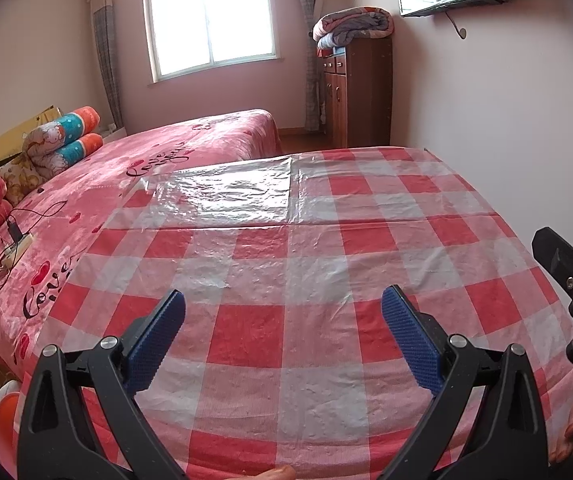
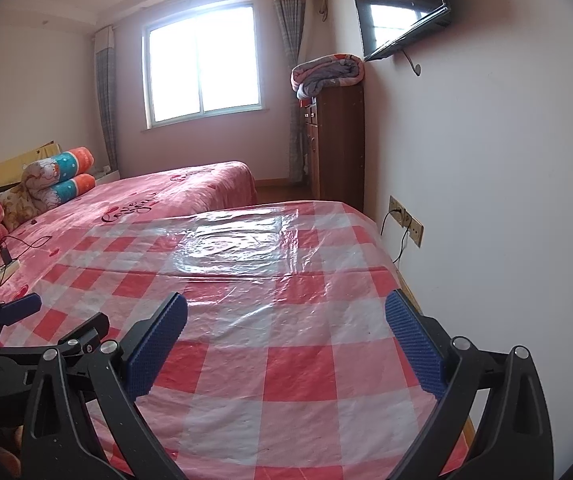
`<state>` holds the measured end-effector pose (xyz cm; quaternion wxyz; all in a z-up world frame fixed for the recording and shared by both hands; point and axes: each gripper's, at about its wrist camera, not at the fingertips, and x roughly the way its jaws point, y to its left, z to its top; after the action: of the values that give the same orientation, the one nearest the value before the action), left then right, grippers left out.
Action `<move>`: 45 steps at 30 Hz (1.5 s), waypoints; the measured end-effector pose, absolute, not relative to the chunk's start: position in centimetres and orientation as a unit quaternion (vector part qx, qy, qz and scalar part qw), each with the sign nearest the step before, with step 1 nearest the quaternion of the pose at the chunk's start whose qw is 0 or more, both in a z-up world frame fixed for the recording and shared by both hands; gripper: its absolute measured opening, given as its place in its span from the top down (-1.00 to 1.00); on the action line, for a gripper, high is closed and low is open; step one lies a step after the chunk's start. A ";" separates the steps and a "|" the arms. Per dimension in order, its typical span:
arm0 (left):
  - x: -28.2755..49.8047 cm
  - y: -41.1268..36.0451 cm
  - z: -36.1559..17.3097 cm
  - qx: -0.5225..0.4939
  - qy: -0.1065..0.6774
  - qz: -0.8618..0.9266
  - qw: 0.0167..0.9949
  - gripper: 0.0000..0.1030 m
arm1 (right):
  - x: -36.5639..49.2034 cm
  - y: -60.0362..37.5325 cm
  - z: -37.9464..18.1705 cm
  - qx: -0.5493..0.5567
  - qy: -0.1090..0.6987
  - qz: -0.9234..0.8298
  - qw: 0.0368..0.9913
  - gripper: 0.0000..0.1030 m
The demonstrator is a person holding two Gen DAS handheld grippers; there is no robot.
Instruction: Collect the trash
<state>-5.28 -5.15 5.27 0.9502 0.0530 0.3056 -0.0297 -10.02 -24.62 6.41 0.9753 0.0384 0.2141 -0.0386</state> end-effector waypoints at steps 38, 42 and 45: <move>-6.7 -1.7 9.3 0.055 0.227 0.050 0.971 -0.92 | -10.9 -21.6 7.4 0.023 0.180 0.014 0.983 -0.90; -6.2 -1.7 8.0 0.050 0.253 0.035 0.966 -0.92 | -10.1 -21.8 7.0 0.027 0.200 0.018 0.979 -0.90; -5.1 -1.8 5.9 0.035 0.303 0.021 0.952 -0.92 | -9.2 -22.0 6.5 0.035 0.227 0.016 0.973 -0.90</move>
<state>-5.14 -1.82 5.88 0.9520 0.0347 0.3034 0.0209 -9.17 -21.97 6.52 0.9731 0.0352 0.2270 0.0159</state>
